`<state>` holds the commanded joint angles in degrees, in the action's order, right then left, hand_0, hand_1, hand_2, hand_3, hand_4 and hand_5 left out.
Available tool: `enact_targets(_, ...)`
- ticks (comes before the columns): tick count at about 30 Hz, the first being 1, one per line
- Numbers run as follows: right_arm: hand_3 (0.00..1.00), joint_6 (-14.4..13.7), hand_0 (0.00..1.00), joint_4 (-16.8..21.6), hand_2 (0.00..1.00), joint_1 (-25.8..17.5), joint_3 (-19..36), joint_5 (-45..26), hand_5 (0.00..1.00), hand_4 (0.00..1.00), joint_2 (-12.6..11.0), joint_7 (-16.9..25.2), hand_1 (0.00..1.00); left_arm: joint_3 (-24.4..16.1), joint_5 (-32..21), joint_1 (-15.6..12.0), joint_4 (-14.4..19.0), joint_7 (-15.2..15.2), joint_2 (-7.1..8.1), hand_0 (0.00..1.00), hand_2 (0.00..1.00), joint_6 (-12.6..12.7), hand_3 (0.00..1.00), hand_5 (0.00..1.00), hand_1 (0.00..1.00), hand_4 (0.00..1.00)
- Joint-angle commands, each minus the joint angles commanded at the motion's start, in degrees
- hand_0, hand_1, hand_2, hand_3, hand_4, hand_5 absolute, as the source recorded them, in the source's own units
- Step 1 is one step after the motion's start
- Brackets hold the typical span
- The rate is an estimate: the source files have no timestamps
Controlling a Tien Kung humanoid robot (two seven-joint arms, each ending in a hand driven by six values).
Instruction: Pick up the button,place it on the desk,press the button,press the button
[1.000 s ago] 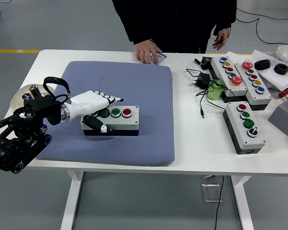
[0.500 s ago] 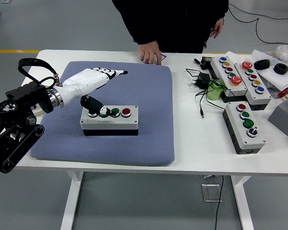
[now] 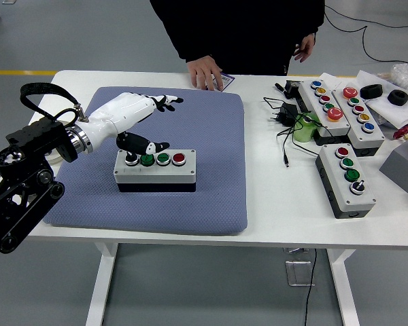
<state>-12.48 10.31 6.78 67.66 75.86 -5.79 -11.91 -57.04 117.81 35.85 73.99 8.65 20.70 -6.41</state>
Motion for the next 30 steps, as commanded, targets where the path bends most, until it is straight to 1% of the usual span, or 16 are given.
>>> enact_targets(4, 0.580, 0.0, 0.746, 0.0, 0.710, 0.0, 0.1, 0.1, 0.132, 0.182, 0.0, 0.0, 0.691, 0.4, -2.1, 0.0, -0.5, -0.4, -0.35, 0.049, 0.132, 1.8, 0.938, 0.698, 0.073, 0.945)
enact_targets(5, 0.580, 0.0, 0.747, 0.0, 0.710, 0.0, 0.0, 0.0, 0.132, 0.182, 0.0, 0.0, 0.691, 0.7, -3.5, 0.0, -0.7, -0.6, -0.44, 0.002, 0.012, 3.0, 0.835, 0.936, 0.002, 0.971)
enact_targets(7, 0.580, 0.0, 0.747, 0.0, 0.710, 0.1, 0.0, 0.0, 0.132, 0.182, 0.0, 0.0, 0.691, 0.8, -5.0, -0.1, -0.8, -0.6, -0.57, 0.002, 0.012, 4.3, 0.835, 0.936, 0.002, 0.971)
enact_targets(10, 0.580, 0.0, 0.747, 0.0, 0.710, 0.1, 0.0, 0.1, 0.132, 0.182, 0.0, 0.0, 0.691, 1.1, -5.3, 0.0, -1.1, -0.8, -0.64, 0.002, 0.012, 5.2, 0.835, 0.936, 0.002, 0.971)
enact_targets(11, 0.580, 0.0, 0.747, 0.0, 0.710, 0.1, 0.1, 0.1, 0.132, 0.182, 0.0, 0.0, 0.691, 1.3, -5.3, 0.0, -1.2, -0.9, -0.63, 0.002, 0.002, 5.5, 0.798, 0.927, 0.002, 0.968)
enact_targets(13, 0.580, 0.0, 0.747, 0.0, 0.710, 0.1, 0.1, 0.1, 0.132, 0.182, 0.0, 0.0, 0.691, 1.6, -5.4, -0.2, -1.2, -1.0, -0.61, 0.002, 0.002, 6.2, 0.798, 0.927, 0.002, 0.968)
enact_targets(16, 0.580, 0.0, 0.747, 0.0, 0.710, 0.0, 0.2, 0.1, 0.132, 0.182, 0.0, 0.0, 0.691, 1.9, -4.8, -0.3, -1.1, -1.3, -0.61, 0.002, 0.002, 6.2, 0.798, 0.927, 0.002, 0.968)
enact_targets(17, 0.580, 0.0, 0.746, 0.0, 0.710, 0.0, 0.2, 0.2, 0.131, 0.181, 0.0, 0.0, 0.691, 2.0, -4.7, -0.4, -1.0, -1.4, -0.59, 0.002, 0.002, 6.0, 0.780, 0.879, 0.002, 0.954)
enact_targets(18, 0.580, 0.0, 0.746, 0.0, 0.710, 0.0, 0.2, 0.2, 0.131, 0.181, 0.0, 0.0, 0.691, 2.0, -4.6, -0.4, -0.9, -1.4, -0.57, 0.002, 0.002, 5.9, 0.780, 0.879, 0.002, 0.954)
enact_targets(22, 0.580, 0.0, 0.746, 0.0, 0.710, -0.1, 0.2, 0.2, 0.131, 0.181, 0.0, -0.1, 0.691, 2.6, -2.6, -0.6, -0.1, -2.1, -0.04, 0.002, 0.002, 3.5, 0.780, 0.879, 0.002, 0.954)
enact_targets(23, 0.580, 0.0, 0.747, 0.0, 0.710, -0.1, 0.2, 0.2, 0.132, 0.181, 0.0, -0.1, 0.691, 2.8, -1.9, -0.7, 0.3, -2.2, 0.33, 0.002, 0.002, 2.0, 0.772, 0.862, 0.002, 0.950)
enact_targets(26, 0.580, 0.0, 0.747, 0.0, 0.710, -0.2, 0.3, 0.3, 0.132, 0.181, 0.0, -0.1, 0.691, 3.2, 0.1, -1.2, 1.8, -2.8, 1.15, 0.002, 0.002, -1.2, 0.772, 0.862, 0.002, 0.950)
enact_targets(28, 0.580, 0.0, 0.747, 0.0, 0.710, -0.3, 0.4, 0.3, 0.132, 0.181, 0.0, -0.1, 0.691, 3.1, 1.6, -1.8, 3.4, -3.5, 1.79, 0.002, 0.002, -3.8, 0.772, 0.862, 0.002, 0.950)
enact_targets(30, 0.580, -0.1, 0.748, 0.0, 0.710, -0.3, 0.4, 0.2, 0.130, 0.182, 0.0, -0.1, 0.691, 3.1, 2.8, -2.3, 4.5, -3.9, 2.27, 0.002, 0.002, -5.4, 0.753, 0.860, 0.002, 0.944)
